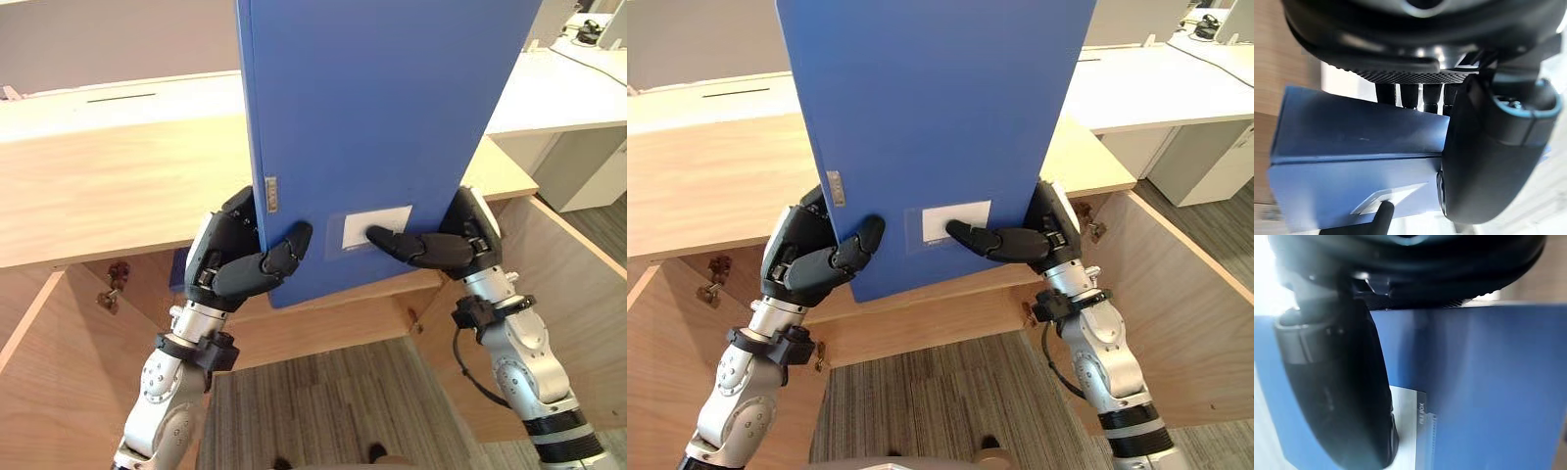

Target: Walk over to the cabinet, pick up the folder, carry it to the office cabinet, place the folder inside the office cabinet, then close the office cabinet door

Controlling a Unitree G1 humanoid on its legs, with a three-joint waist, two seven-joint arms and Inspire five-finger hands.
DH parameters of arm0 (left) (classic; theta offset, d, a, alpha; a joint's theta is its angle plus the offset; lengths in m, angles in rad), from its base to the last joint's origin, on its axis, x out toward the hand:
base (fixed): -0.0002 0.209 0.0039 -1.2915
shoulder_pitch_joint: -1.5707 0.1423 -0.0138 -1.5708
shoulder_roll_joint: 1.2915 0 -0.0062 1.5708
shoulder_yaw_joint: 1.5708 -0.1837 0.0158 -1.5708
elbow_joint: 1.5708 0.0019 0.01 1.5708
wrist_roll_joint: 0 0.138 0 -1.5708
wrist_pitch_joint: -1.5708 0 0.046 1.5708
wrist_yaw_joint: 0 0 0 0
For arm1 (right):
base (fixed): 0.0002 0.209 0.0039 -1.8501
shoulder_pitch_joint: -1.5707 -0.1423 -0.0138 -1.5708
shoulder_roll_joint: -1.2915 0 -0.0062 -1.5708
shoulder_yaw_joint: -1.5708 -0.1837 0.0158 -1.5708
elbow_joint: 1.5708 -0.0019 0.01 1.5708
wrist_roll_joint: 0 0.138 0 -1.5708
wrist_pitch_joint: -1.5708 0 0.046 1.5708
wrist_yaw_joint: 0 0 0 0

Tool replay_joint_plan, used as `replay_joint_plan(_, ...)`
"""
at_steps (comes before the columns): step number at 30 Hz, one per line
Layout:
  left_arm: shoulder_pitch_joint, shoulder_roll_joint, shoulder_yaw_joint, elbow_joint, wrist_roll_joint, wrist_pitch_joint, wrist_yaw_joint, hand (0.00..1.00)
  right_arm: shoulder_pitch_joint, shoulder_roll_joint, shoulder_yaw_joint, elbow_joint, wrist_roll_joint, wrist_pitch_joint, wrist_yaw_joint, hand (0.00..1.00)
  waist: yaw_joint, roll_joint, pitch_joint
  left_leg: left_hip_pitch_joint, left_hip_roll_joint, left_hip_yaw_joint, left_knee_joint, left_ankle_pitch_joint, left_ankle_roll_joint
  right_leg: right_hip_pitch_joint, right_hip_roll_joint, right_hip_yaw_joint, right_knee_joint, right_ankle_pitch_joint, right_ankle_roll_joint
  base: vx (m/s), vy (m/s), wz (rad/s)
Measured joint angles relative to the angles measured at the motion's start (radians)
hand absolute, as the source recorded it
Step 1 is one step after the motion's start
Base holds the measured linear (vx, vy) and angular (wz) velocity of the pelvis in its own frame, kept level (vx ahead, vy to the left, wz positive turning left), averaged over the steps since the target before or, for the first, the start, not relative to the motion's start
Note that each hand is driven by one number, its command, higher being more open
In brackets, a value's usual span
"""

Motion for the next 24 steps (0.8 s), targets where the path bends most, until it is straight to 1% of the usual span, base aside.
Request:
replay_joint_plan(2,0.012,0.023,0.0,0.001,0.002,0.005,-0.001,0.0,0.001,-0.025,0.014,0.02,0.013,0.012,0.023,0.0,0.001,0.0,0.0,-0.004,-0.001,-0.009,0.0,0.002,0.002,0.0,-0.001,-0.009,0.0,0.0,0.0,-0.02,-0.033,0.14)
replay_joint_plan(3,0.015,0.031,0.0,0.003,0.003,0.005,-0.003,1.0,0.002,-0.033,0.015,0.024,0.029,0.021,0.037,0.0,0.004,0.001,0.0,-0.007,-0.001,-0.014,0.0,0.003,0.003,0.0,-0.002,-0.016,0.0,0.0,0.0,-0.01,-0.032,0.09)
replay_joint_plan(6,0.015,0.021,0.009,0.003,0.016,0.004,-0.003,1.0,0.002,-0.024,0.013,0.023,0.037,0.021,0.042,0.0,0.008,0.001,0.0,-0.009,-0.001,-0.018,0.0,0.003,0.003,0.0,-0.002,-0.02,0.0,0.0,0.0,-0.01,-0.029,0.05)
replay_joint_plan(7,0.015,0.001,0.023,0.003,0.054,0.002,0.0,1.0,0.002,-0.005,0.012,0.021,0.033,0.021,0.044,0.0,0.008,0.001,0.0,-0.009,-0.001,-0.019,0.0,0.003,0.003,0.0,-0.002,-0.021,0.0,0.0,0.0,-0.02,-0.037,0.01)
replay_joint_plan(9,0.015,-0.056,0.043,-0.006,0.12,0.001,0.01,1.0,0.01,0.053,0.008,0.004,0.025,0.022,0.059,0.0,0.008,0.001,0.0,-0.01,-0.001,-0.02,0.0,0.003,0.003,0.0,-0.002,-0.022,-0.001,0.0,0.0,-0.02,-0.034,0.01)
replay_joint_plan(10,0.017,-0.11,0.06,-0.014,0.169,-0.002,0.012,1.0,0.025,0.108,-0.004,-0.023,0.005,0.022,0.057,0.0,0.008,0.001,0.0,-0.011,-0.001,-0.021,0.0,0.003,0.003,0.0,-0.002,-0.022,-0.001,0.0,0.0,-0.02,-0.033,0.02)
replay_joint_plan(11,0.018,-0.138,0.062,-0.022,0.188,-0.006,0.015,1.0,0.033,0.14,-0.018,-0.033,-0.013,0.022,0.049,0.0,0.009,0.001,0.0,-0.011,0.0,-0.022,0.0,0.003,0.003,0.0,-0.002,-0.023,-0.001,0.0,0.0,-0.02,-0.04,0.05)
replay_joint_plan(12,0.026,-0.193,0.064,-0.05,0.232,-0.017,0.031,1.0,0.049,0.192,-0.055,-0.048,-0.04,0.021,0.049,0.0,0.01,0.001,0.0,-0.013,-0.001,-0.025,0.0,0.003,0.003,0.0,-0.003,-0.025,-0.001,0.0,0.0,-0.02,-0.026,0.08)
replay_joint_plan(13,0.039,-0.231,0.069,-0.075,0.252,-0.03,0.036,1.0,0.057,0.227,-0.079,-0.059,-0.047,0.021,0.041,0.0,0.01,0.001,0.0,-0.015,-0.001,-0.029,0.0,0.003,0.003,0.0,-0.004,-0.027,-0.001,0.0,0.0,-0.02,-0.031,0.11)
replay_joint_plan(15,0.069,-0.293,0.084,-0.117,0.345,-0.076,0.07,1.0,0.066,0.294,-0.144,-0.069,-0.052,0.011,0.003,0.0,0.011,0.001,0.001,-0.018,-0.001,-0.036,0.0,0.004,0.003,0.002,-0.004,-0.032,0.0,0.0,0.0,-0.02,-0.032,0.11)
replay_joint_plan(16,0.079,-0.306,0.092,-0.123,0.367,-0.085,0.081,1.0,0.068,0.307,-0.162,-0.069,-0.052,0.007,-0.007,0.0,0.012,0.001,0.001,-0.019,-0.001,-0.039,0.0,0.004,0.004,0.002,-0.004,-0.034,0.0,0.0,0.0,-0.02,-0.037,0.13)
replay_joint_plan(18,0.13,-0.366,0.133,-0.127,0.408,-0.107,0.118,1.0,0.094,0.341,-0.23,-0.084,-0.052,-0.005,-0.038,0.0,0.013,0.006,0.003,-0.021,0.0,-0.05,0.0,0.004,0.004,0.005,-0.004,-0.046,0.0,0.0,0.0,-0.01,-0.04,0.14)
replay_joint_plan(22,0.233,-0.437,0.173,-0.099,0.418,-0.101,0.147,1.0,0.149,0.356,-0.29,-0.105,-0.08,-0.02,-0.068,0.0,0.011,0.014,0.008,-0.028,0.0,-0.076,0.0,0.006,0.005,0.011,-0.004,-0.069,-0.001,0.0,0.0,0.0,-0.041,0.18)
replay_joint_plan(24,0.261,-0.462,0.183,-0.067,0.46,-0.093,0.167,1.0,0.172,0.362,-0.299,-0.105,-0.103,-0.019,-0.078,0.0,0.015,0.016,0.009,-0.029,0.001,-0.089,0.0,0.008,0.005,0.018,-0.004,-0.081,-0.001,0.0,0.0,0.0,-0.04,0.23)
